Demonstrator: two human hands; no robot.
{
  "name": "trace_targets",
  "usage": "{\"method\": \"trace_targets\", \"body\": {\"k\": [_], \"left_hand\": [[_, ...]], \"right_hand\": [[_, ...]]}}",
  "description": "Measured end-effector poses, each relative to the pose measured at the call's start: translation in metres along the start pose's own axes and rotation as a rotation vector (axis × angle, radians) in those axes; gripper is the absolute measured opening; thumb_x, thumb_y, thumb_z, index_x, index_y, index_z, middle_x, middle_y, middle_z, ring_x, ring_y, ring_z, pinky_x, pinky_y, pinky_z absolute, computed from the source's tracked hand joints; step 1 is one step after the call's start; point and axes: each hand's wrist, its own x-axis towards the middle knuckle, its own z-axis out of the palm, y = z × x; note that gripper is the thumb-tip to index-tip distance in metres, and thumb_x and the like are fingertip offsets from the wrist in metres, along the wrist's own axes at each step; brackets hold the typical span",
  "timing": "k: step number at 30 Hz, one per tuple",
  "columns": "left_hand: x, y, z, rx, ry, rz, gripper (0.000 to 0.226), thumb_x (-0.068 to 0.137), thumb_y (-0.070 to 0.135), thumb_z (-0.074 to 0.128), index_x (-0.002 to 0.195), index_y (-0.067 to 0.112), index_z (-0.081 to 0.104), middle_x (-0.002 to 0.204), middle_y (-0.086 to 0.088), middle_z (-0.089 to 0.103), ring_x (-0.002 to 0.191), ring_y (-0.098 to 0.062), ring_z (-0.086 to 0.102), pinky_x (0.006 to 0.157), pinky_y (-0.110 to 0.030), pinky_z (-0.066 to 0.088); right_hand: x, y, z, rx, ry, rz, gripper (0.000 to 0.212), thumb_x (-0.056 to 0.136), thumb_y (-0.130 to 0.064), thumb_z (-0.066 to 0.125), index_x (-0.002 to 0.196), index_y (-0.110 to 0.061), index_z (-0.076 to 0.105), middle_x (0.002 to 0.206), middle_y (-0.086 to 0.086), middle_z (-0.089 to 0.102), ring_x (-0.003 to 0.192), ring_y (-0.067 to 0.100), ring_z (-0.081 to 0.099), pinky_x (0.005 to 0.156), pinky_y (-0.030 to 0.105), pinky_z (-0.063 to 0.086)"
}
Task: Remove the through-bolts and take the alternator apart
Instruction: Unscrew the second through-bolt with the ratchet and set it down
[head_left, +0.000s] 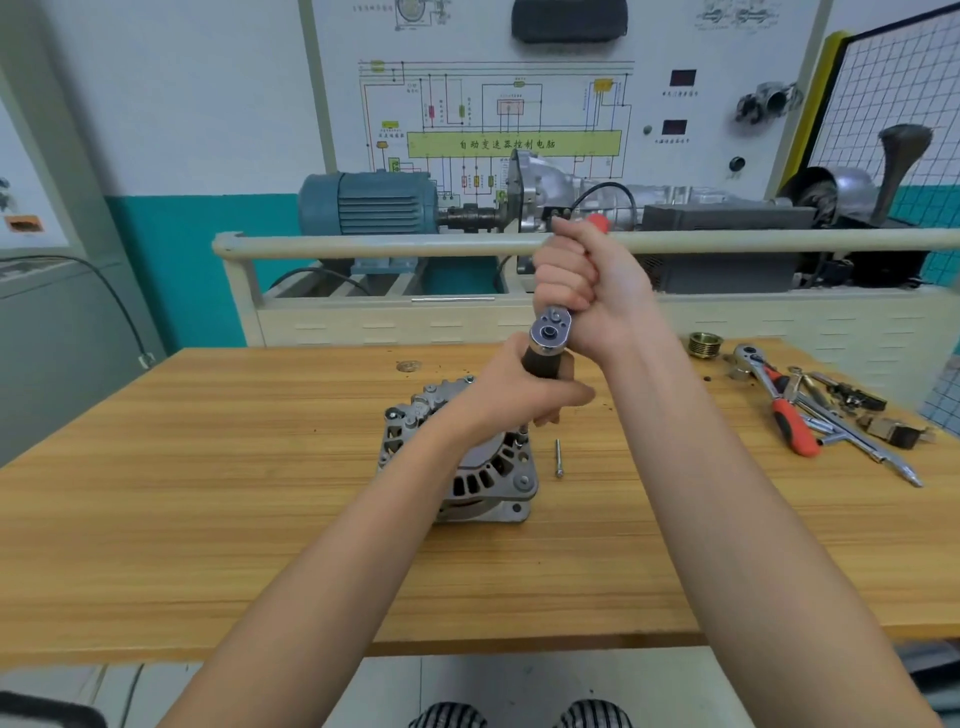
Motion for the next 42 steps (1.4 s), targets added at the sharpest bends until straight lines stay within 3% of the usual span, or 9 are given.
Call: {"method": "trace_targets", "body": {"k": [3,10,19,22,28,32,36,39,42], "left_hand": [[0.001,0.000,0.002,-0.063,0.038,-0.025,0.039,0.074,0.002,0.065,0.047,0.019,0.041,0.043,0.002,0.040,0.040,-0.014,0.037,0.055,-0.035,0.036],[0.006,-0.005,0.023,-0.254,0.495,0.055,0.021,0.077,-0.011,0.053,0.058,-0.003,0.048,0.052,-0.008,0.036,0.052,-0.021,0.028,0.049,-0.030,0.022],[0.001,-0.003,-0.003,-0.073,0.019,0.014,0.038,0.071,0.000,0.064,0.044,0.017,0.044,0.039,0.002,0.042,0.038,-0.012,0.039,0.054,-0.031,0.040],[0.003,-0.005,0.005,-0.070,0.183,0.007,0.035,0.074,-0.007,0.060,0.051,0.012,0.042,0.042,0.003,0.042,0.037,-0.012,0.039,0.049,-0.027,0.038],[0.004,-0.006,0.025,-0.269,0.497,0.074,0.021,0.066,0.008,0.055,0.059,-0.008,0.044,0.056,-0.012,0.035,0.056,-0.023,0.028,0.053,-0.035,0.024],[0.001,-0.007,0.013,-0.109,0.281,0.057,0.020,0.074,-0.006,0.064,0.060,-0.007,0.050,0.050,-0.009,0.045,0.048,-0.018,0.040,0.052,-0.031,0.036],[-0.001,-0.001,-0.004,-0.084,-0.063,0.026,0.045,0.075,0.004,0.067,0.039,0.022,0.047,0.039,0.004,0.045,0.040,-0.014,0.041,0.055,-0.032,0.038],[-0.001,-0.001,0.001,-0.131,0.021,-0.004,0.032,0.067,0.008,0.062,0.044,0.020,0.044,0.042,0.001,0.041,0.040,-0.016,0.035,0.053,-0.030,0.034],[0.000,-0.007,0.013,-0.169,0.287,0.061,0.026,0.073,-0.002,0.059,0.056,0.005,0.043,0.046,-0.005,0.038,0.043,-0.017,0.033,0.047,-0.026,0.029]], "right_hand": [[0.003,0.003,0.005,-0.007,0.045,-0.011,0.048,0.098,-0.018,0.041,0.051,-0.016,0.032,0.035,-0.007,0.024,0.027,0.004,0.013,0.025,0.014,0.014],[-0.012,0.032,0.000,0.133,0.196,-0.657,0.040,0.098,-0.015,0.040,0.059,-0.018,0.029,0.039,-0.008,0.021,0.031,0.007,0.015,0.031,0.018,0.018],[0.007,0.003,0.002,0.015,-0.002,0.017,0.045,0.099,-0.019,0.040,0.055,-0.017,0.030,0.035,-0.006,0.024,0.026,0.006,0.015,0.026,0.016,0.016],[0.006,0.011,0.003,0.066,0.071,-0.152,0.043,0.098,-0.017,0.043,0.056,-0.018,0.031,0.036,-0.008,0.024,0.025,0.005,0.019,0.025,0.016,0.016],[-0.013,0.034,-0.001,0.150,0.157,-0.661,0.040,0.099,-0.017,0.038,0.059,-0.019,0.029,0.038,-0.008,0.021,0.030,0.006,0.015,0.030,0.018,0.017],[-0.010,0.016,-0.003,0.075,0.097,-0.380,0.051,0.098,-0.017,0.039,0.048,-0.017,0.034,0.036,-0.007,0.021,0.027,0.006,0.016,0.028,0.018,0.015],[0.002,0.003,0.001,0.023,-0.027,0.019,0.050,0.099,-0.021,0.038,0.050,-0.015,0.033,0.037,-0.007,0.020,0.030,0.005,0.010,0.028,0.015,0.014],[0.004,0.007,0.003,0.050,0.019,-0.046,0.047,0.099,-0.019,0.041,0.053,-0.017,0.031,0.035,-0.008,0.022,0.026,0.004,0.013,0.025,0.014,0.014],[-0.002,0.020,0.001,0.092,0.149,-0.374,0.047,0.097,-0.016,0.044,0.052,-0.018,0.033,0.037,-0.008,0.023,0.027,0.005,0.017,0.026,0.017,0.016]]}}
